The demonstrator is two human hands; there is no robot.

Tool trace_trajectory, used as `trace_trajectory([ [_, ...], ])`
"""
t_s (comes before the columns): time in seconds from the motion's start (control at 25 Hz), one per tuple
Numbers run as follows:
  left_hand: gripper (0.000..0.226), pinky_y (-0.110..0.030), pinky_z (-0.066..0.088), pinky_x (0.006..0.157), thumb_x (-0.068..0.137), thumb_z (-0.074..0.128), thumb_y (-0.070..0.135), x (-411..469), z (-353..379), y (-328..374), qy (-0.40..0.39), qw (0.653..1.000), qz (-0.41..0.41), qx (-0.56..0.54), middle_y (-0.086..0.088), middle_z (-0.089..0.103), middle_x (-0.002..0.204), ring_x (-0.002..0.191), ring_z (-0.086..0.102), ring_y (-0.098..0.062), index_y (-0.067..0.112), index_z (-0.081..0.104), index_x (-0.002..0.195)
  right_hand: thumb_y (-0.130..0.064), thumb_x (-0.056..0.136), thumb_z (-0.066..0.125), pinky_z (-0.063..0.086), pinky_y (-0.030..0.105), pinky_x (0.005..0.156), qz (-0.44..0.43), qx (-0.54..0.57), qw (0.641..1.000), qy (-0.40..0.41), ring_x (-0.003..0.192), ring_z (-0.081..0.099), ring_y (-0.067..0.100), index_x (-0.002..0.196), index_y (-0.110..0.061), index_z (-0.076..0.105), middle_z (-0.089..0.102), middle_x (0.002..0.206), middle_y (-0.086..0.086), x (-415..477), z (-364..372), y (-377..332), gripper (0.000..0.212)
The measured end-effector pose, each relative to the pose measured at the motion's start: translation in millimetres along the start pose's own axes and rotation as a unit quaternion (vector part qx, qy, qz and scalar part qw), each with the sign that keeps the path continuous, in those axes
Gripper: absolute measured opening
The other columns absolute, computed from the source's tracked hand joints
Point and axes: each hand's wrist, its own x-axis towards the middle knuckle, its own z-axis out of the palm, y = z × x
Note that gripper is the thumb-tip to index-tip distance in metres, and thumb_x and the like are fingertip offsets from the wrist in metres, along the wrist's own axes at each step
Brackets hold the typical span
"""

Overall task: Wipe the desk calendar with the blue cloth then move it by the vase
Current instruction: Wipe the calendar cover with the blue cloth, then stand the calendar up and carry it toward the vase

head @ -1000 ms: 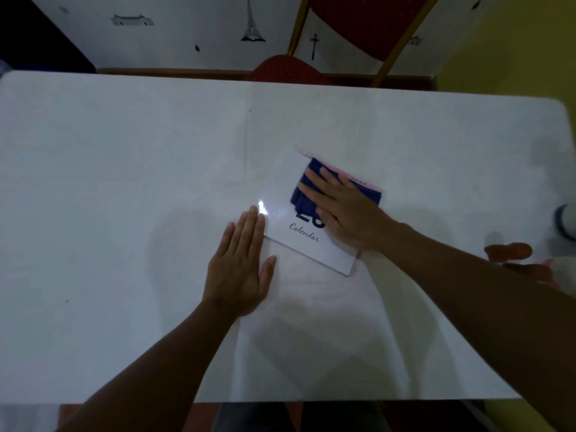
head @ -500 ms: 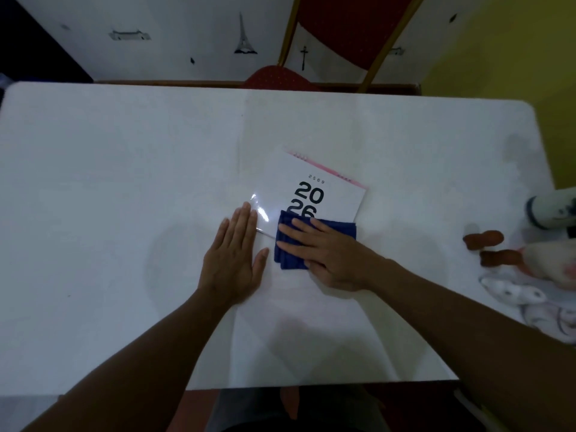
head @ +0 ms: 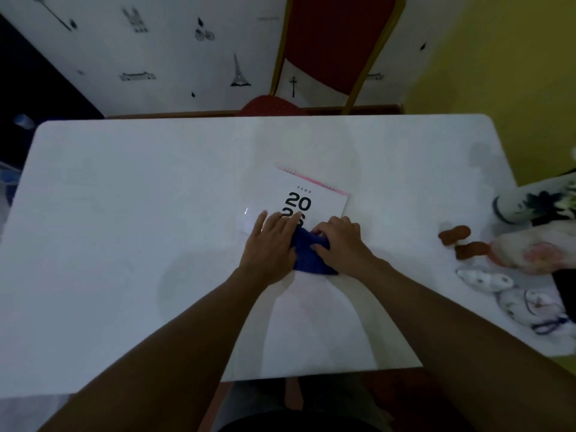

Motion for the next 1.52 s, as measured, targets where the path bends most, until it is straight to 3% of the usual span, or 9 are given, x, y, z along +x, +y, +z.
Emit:
trace_trajectory([
  [0.24, 0.025, -0.036, 0.041, 0.103, 0.094, 0.057, 0.029, -14.6, -18.9, -5.8, 0.001, 0.996, 0.04, 0.081, -0.005, 0.066, 0.11, 0.104, 0.056, -0.025, 0.015, 0.07, 0.108, -0.002, 0.088, 0.067, 0.047, 0.027, 0.069, -0.008, 0.169, 0.984, -0.048, 0.083, 0.061, 0.016, 0.104, -0.018, 0.064, 0.065, 0.095, -0.002, -25.9, -13.0, -5.6, 0.023],
  [0.36, 0.027, -0.038, 0.053, 0.086, 0.096, 0.06, 0.028, -32.6, -33.8, -1.7, -0.099, 0.993, 0.008, -0.059, -0.008, 0.068, 0.117, 0.101, 0.063, -0.027, 0.014, 0.06, 0.118, 0.004, 0.086, 0.07, 0.058, 0.033, 0.082, -0.028, 0.184, 0.982, 0.013, 0.09, 0.071, 0.022, 0.122, -0.014, 0.072, 0.078, 0.103, 0.007, -49.5, -18.7, -12.4, 0.04],
  [0.52, 0.055, -0.043, 0.056, 0.093, 0.102, 0.053, 0.028, -79.2, -27.3, 4.8, -0.107, 0.989, 0.031, -0.102, -0.014, 0.066, 0.135, 0.111, 0.069, -0.032, 0.016, 0.036, 0.154, 0.012, 0.074, 0.071, 0.058, 0.038, 0.081, -0.111, 0.148, 0.978, 0.091, 0.091, 0.07, 0.028, 0.108, -0.007, 0.078, 0.076, 0.102, 0.011, -99.5, 0.7, -16.1, 0.041],
  [0.64, 0.078, -0.042, 0.041, 0.121, 0.098, 0.053, 0.048, -119.3, -6.2, 5.6, -0.203, 0.972, 0.069, -0.091, -0.005, 0.031, 0.17, 0.15, 0.042, -0.023, 0.023, 0.018, 0.164, -0.007, 0.073, 0.077, 0.055, 0.042, 0.088, -0.121, 0.087, 0.989, -0.007, 0.102, 0.062, 0.024, 0.103, -0.015, 0.076, 0.067, 0.11, 0.005, -142.5, 33.3, -6.7, 0.031],
  [0.76, 0.084, -0.034, -0.002, 0.131, 0.102, 0.032, 0.064, -139.9, 23.0, 8.1, -0.24, 0.967, 0.086, -0.024, 0.001, -0.015, 0.175, 0.164, -0.008, -0.019, 0.022, 0.0, 0.167, -0.032, 0.081, 0.076, 0.054, 0.04, 0.097, -0.141, 0.03, 0.989, -0.012, 0.114, 0.058, 0.016, 0.11, -0.02, 0.076, 0.066, 0.124, 0.001, -161.7, 56.6, -2.6, 0.031],
  [0.92, 0.075, -0.04, -0.009, 0.131, 0.107, 0.013, 0.057, -142.9, 41.0, 12.4, -0.206, 0.972, 0.086, 0.072, -0.007, -0.02, 0.173, 0.163, -0.015, -0.024, 0.014, -0.011, 0.164, -0.022, 0.098, 0.061, 0.037, 0.047, 0.122, -0.179, -0.079, 0.98, 0.018, 0.148, 0.042, 0.028, 0.148, -0.007, 0.054, 0.048, 0.159, 0.011, -155.7, 69.6, -0.8, 0.053],
  [1.08, 0.069, -0.039, -0.006, 0.131, 0.109, 0.015, 0.05, -137.4, 38.3, 8.9, -0.173, 0.98, 0.089, 0.049, -0.006, -0.015, 0.175, 0.164, -0.008, -0.02, 0.016, 0.0, 0.166, -0.021, 0.099, 0.061, 0.041, 0.046, 0.119, -0.203, -0.125, 0.971, 0.001, 0.145, 0.047, 0.029, 0.149, -0.005, 0.053, 0.048, 0.158, 0.012, -153.7, 65.4, 0.2, 0.053],
  [1.32, 0.058, -0.038, 0.006, 0.132, 0.112, 0.025, 0.037, -98.7, 5.4, -1.4, -0.094, 0.993, 0.002, -0.064, -0.006, 0.01, 0.176, 0.164, 0.009, -0.019, 0.015, 0.021, 0.165, -0.006, 0.098, 0.057, 0.052, 0.04, 0.104, -0.067, 0.069, 0.99, 0.105, 0.115, 0.062, 0.027, 0.126, -0.002, 0.067, 0.069, 0.125, 0.015, -116.8, 36.4, -15.4, 0.03],
  [1.52, 0.057, -0.043, 0.015, 0.132, 0.11, 0.039, 0.025, -40.5, -24.6, -11.7, -0.039, 0.989, -0.058, -0.132, -0.01, 0.022, 0.174, 0.162, 0.02, -0.024, 0.011, 0.027, 0.163, -0.01, 0.101, 0.056, 0.051, 0.038, 0.104, 0.1, 0.153, 0.978, 0.103, 0.12, 0.057, 0.026, 0.132, -0.005, 0.062, 0.064, 0.127, 0.012, -64.5, 6.6, -19.1, 0.032],
])
